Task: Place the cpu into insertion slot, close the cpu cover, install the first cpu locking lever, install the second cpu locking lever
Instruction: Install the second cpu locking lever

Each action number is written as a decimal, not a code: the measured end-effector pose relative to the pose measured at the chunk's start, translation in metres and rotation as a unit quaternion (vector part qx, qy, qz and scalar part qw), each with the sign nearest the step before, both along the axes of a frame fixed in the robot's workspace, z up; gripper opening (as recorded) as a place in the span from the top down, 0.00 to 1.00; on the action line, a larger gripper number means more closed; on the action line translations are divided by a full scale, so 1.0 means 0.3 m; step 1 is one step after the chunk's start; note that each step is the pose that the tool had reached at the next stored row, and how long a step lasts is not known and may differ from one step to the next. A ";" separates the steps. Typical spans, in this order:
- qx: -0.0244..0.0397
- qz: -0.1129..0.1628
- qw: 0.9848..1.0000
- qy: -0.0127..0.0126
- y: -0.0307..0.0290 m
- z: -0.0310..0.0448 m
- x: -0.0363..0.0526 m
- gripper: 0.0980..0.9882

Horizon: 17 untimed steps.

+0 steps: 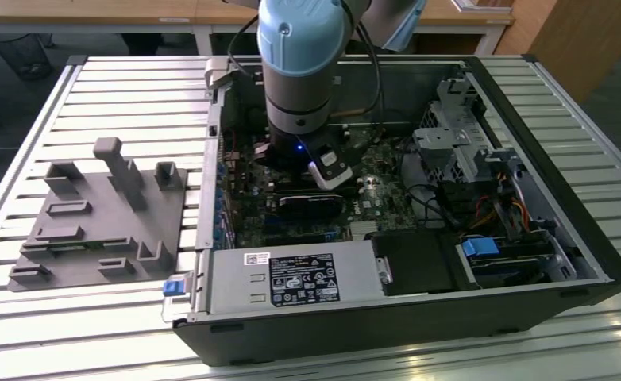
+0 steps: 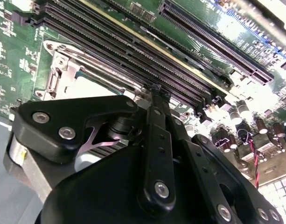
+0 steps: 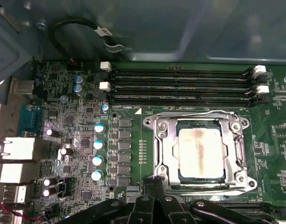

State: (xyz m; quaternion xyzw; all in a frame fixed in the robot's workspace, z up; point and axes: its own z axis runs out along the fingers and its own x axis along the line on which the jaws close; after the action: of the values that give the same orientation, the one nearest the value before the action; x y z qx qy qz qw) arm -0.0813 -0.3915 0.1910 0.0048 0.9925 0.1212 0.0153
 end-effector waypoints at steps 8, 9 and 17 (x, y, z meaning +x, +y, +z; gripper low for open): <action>0.002 0.000 1.000 0.000 0.000 0.016 -0.004 0.99; 0.002 0.000 1.000 0.000 0.000 0.025 -0.004 0.99; 0.003 0.000 1.000 0.000 0.000 0.083 -0.004 0.99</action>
State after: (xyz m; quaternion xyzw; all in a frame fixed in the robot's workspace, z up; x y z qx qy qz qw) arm -0.0825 -0.3915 0.2159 0.0048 0.9921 0.1243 0.0153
